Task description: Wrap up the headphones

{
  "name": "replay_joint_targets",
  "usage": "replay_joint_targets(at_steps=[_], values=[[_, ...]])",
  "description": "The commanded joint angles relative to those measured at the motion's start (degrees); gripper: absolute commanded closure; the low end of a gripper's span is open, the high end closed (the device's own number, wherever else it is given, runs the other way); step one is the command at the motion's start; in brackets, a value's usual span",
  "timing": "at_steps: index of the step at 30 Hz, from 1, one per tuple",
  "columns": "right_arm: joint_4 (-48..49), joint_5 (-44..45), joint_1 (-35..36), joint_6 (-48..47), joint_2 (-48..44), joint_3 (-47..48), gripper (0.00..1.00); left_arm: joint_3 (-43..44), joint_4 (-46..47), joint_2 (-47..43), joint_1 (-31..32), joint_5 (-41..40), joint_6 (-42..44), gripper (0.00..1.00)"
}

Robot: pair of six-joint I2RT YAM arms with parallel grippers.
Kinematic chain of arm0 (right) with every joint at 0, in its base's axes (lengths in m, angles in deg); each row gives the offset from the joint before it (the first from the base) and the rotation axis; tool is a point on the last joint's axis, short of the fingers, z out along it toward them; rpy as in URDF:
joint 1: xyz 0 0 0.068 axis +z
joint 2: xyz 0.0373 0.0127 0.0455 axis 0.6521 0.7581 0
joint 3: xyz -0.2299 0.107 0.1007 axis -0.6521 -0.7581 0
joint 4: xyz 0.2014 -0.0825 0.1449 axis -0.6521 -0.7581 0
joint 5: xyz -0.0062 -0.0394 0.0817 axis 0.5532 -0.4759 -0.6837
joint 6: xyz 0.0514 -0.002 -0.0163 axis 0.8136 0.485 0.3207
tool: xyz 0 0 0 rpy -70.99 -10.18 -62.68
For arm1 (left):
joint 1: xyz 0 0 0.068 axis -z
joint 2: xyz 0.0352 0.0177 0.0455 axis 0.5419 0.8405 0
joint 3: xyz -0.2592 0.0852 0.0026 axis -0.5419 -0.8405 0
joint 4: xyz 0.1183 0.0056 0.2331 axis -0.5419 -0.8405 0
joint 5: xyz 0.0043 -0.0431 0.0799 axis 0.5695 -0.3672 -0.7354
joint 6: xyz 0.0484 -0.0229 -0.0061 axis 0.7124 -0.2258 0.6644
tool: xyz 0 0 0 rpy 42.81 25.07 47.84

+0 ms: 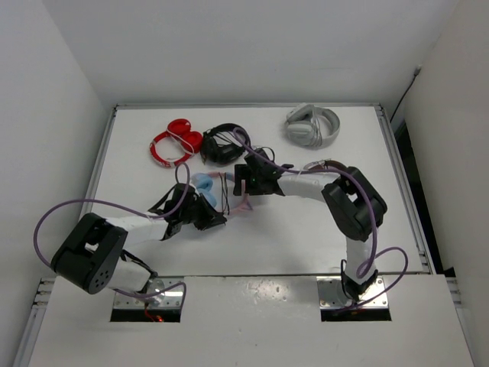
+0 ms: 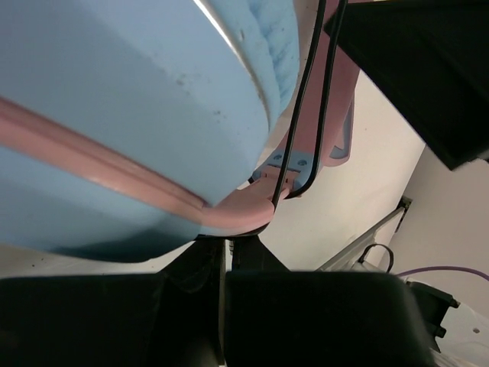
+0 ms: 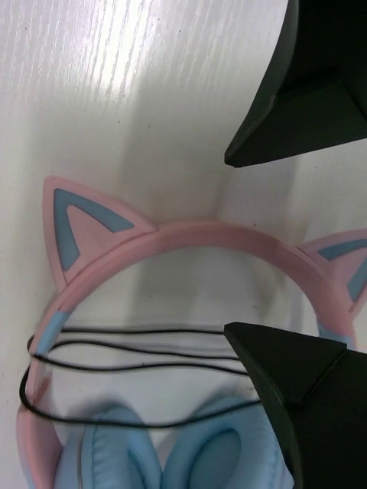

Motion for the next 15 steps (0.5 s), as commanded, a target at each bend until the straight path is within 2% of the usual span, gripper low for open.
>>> replay_joint_targets(at_steps=[1, 5, 6, 7, 8, 11, 15], values=[[0.2, -2.8, -0.3, -0.9, -5.3, 0.0, 0.17, 0.0, 2.7, 0.2, -0.9, 0.5, 0.4, 0.93], [0.2, -7.4, -1.8, -4.2, -6.6, 2.0, 0.09, -0.5, 3.3, -0.3, -0.9, 0.5, 2.2, 0.76], [-0.4, -7.5, -2.5, -4.9, -7.7, 2.0, 0.08, -0.5, 3.8, -0.8, -0.9, 1.0, 2.2, 0.63], [-1.2, -7.5, -3.1, -6.7, -8.5, 2.8, 0.06, -0.5, 3.8, -1.6, -0.3, 1.0, 2.9, 0.57], [-1.2, -7.5, -3.1, -7.7, -9.3, 3.6, 0.06, -0.5, 3.8, -2.2, 0.3, 1.0, 3.6, 0.45], [-3.7, -8.2, -4.5, -10.6, -12.9, 4.2, 0.05, -1.2, 5.1, -5.0, 1.9, 1.0, 5.5, 0.38], [-5.6, -8.7, -6.9, -13.2, -17.5, 4.2, 0.05, -1.8, 3.1, -8.9, 2.4, 1.0, 10.9, 0.35]])
